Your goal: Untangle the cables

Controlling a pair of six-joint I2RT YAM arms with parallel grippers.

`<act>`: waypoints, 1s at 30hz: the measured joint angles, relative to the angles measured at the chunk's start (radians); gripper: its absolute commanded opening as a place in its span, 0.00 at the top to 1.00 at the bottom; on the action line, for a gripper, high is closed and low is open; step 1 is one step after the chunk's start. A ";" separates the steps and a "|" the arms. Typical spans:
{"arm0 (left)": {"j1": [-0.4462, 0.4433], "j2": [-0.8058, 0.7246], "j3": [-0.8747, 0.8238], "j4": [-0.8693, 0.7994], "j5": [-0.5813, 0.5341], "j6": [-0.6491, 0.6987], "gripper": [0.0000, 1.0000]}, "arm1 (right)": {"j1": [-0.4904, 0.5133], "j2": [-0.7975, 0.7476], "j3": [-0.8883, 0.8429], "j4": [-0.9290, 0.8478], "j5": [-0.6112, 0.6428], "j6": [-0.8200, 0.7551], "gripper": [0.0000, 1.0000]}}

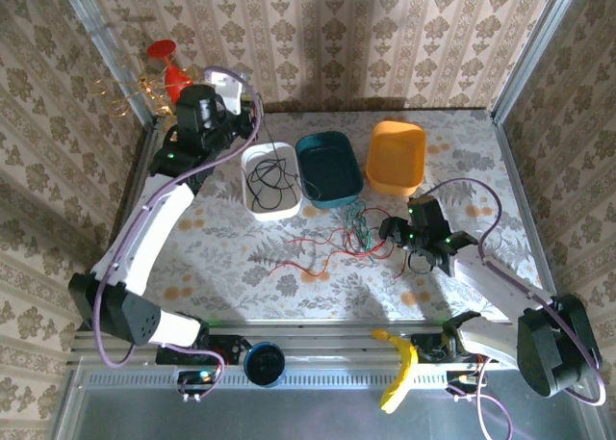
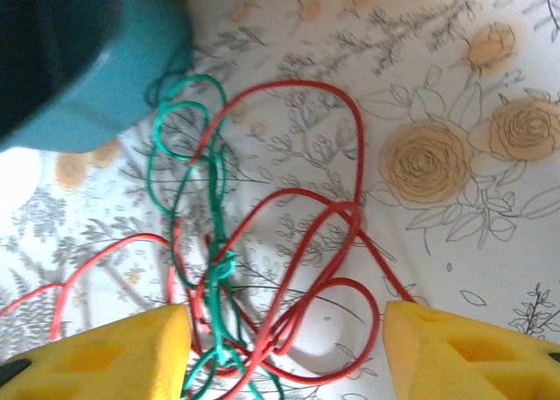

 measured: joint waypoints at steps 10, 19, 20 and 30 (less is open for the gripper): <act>0.037 0.040 -0.146 0.127 0.020 -0.083 1.00 | 0.000 -0.088 0.001 -0.040 0.001 -0.012 0.38; 0.022 0.023 0.043 0.255 0.202 -0.168 1.00 | 0.000 -0.079 0.001 -0.042 0.004 -0.011 0.39; 0.022 0.021 0.062 0.273 0.217 -0.176 1.00 | 0.000 -0.079 0.001 -0.041 0.004 -0.011 0.39; 0.038 -0.010 0.072 0.315 0.233 -0.177 1.00 | 0.000 -0.086 0.001 -0.038 0.001 -0.012 0.39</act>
